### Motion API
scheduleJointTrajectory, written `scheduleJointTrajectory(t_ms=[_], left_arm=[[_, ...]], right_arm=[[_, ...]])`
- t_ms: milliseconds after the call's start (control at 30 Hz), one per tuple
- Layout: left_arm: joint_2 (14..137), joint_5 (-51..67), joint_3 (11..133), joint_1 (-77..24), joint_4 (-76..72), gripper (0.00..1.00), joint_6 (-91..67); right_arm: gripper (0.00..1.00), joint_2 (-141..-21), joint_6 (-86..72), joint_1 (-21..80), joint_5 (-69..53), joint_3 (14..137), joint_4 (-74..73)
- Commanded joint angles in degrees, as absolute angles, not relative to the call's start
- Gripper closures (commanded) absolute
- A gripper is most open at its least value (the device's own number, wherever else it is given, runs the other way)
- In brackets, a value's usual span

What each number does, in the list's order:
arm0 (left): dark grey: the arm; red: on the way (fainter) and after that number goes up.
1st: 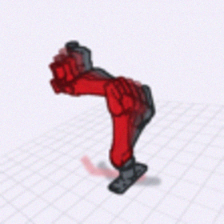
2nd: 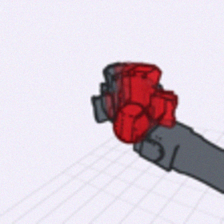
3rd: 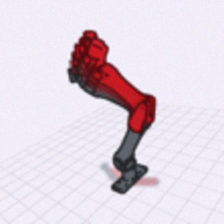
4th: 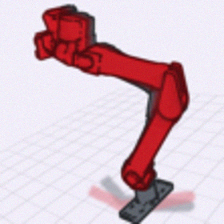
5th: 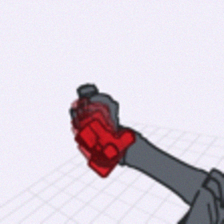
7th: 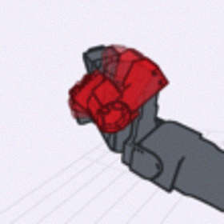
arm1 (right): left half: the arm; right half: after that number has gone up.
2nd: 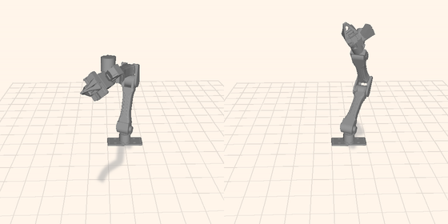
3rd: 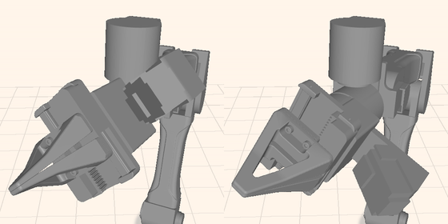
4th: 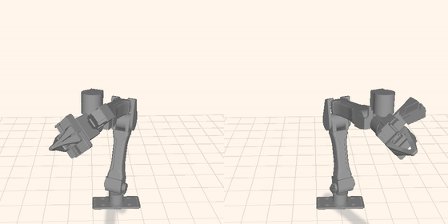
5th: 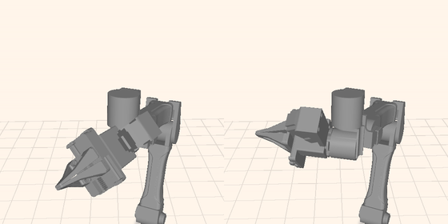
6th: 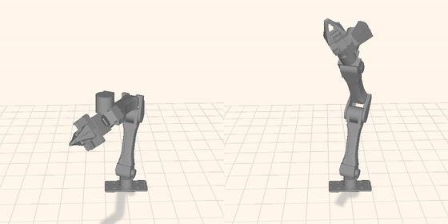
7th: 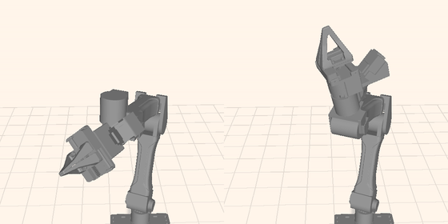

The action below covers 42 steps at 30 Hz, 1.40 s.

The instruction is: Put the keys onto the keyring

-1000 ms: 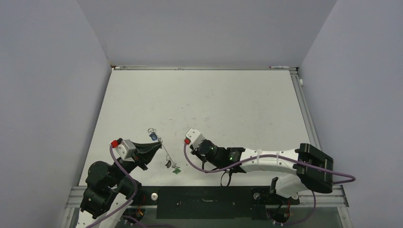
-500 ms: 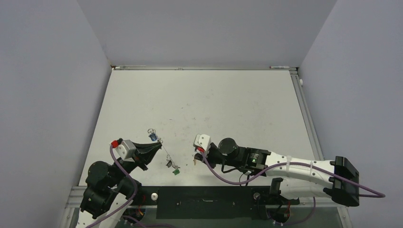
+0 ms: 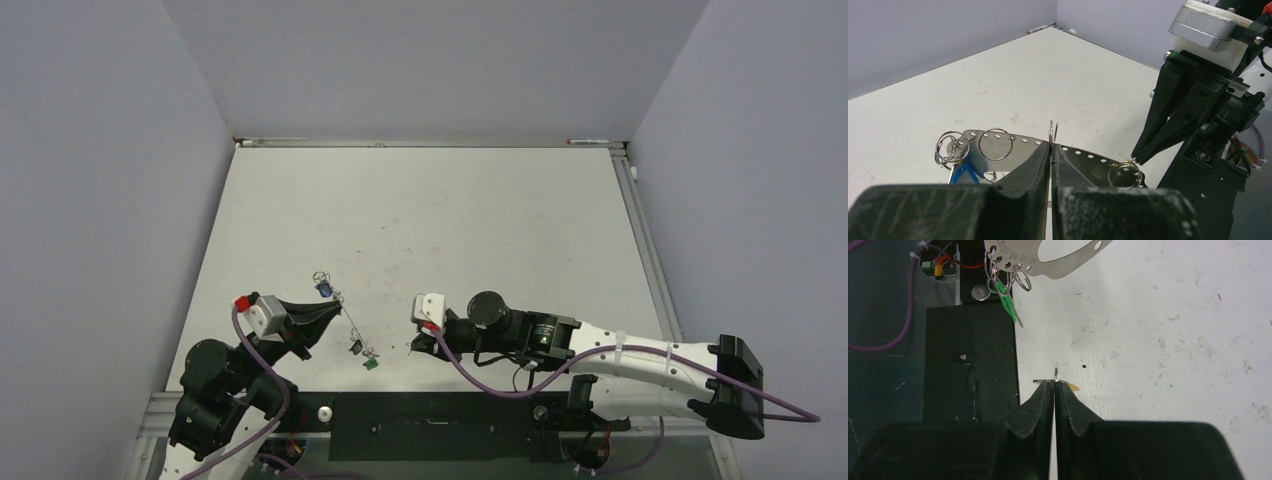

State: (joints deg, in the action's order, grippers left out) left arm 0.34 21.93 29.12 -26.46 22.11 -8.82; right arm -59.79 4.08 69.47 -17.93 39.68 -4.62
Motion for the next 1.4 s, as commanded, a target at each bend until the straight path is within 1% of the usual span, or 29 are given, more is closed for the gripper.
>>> scheduleJointTrajectory(t_ms=[0, 400, 633, 733, 867, 1100, 1367], left_arm=[[-0.5, 23.7, 30.8, -26.1, 18.2, 1.00, -9.0], [-0.2, 25.6, 30.5, -25.8, 17.3, 1.00, -9.0], [-0.2, 26.1, 30.4, -25.7, 17.1, 1.00, -9.1], [-0.2, 26.3, 30.5, -25.6, 17.1, 1.00, -9.1], [-0.2, 26.2, 30.5, -25.5, 17.1, 1.00, -9.1], [-0.3, 26.1, 30.4, -25.4, 17.2, 1.00, -9.1], [-0.4, 26.2, 30.4, -25.4, 17.3, 1.00, -9.1]], right_arm=[[0.95, -57.8, 4.8, 69.9, -18.2, 42.4, -3.9], [0.95, -62.3, 10.9, 69.7, -13.8, 53.0, -8.3], [0.95, -70.2, 16.7, 70.3, -11.5, 64.0, -13.1], [0.95, -73.7, 19.9, 72.1, -6.9, 67.1, -13.6], [0.95, -77.0, 24.4, 75.9, 2.7, 68.5, -11.9], [0.95, -78.1, 28.5, 80.2, 8.5, 68.7, -8.5], [0.95, -78.6, 32.0, 85.3, 18.6, 69.0, -5.8]])
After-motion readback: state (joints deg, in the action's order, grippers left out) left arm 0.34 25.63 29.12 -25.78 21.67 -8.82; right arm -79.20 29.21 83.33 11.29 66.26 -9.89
